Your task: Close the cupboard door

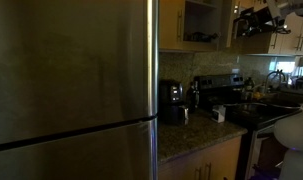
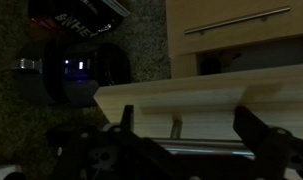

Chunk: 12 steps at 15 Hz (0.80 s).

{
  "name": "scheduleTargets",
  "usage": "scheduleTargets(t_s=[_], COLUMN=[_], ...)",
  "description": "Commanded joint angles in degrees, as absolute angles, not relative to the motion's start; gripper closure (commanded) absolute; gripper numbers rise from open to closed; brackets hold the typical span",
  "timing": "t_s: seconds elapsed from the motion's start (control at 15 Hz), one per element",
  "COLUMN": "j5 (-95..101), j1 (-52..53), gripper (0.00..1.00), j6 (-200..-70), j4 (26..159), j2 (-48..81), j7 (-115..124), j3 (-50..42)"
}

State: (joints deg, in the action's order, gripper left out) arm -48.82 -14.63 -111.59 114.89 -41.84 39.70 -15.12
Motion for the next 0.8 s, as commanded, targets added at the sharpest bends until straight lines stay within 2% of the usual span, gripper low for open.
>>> scheduleTargets(t_s=[0.0,0.4,0.47,0.53,0.73], j5=[-47.15,-37.39,-33.11,-34.35,-30.37], j1=[-17.42,-17.7,-18.47,-13.06,-13.67], gripper=[0.0,0.0,0.0,0.0,0.0], j6=[-120.54,-146.27,-146.73,-145.62,-147.56], j4=[119.01,117.01,116.66,118.66,118.16], j2=[-43.51,-37.5,-36.65,-39.21,-37.02], j7=[37.64,44.53,48.13,46.65,50.04], j3=[-6.45,10.74,12.04,8.13,9.82])
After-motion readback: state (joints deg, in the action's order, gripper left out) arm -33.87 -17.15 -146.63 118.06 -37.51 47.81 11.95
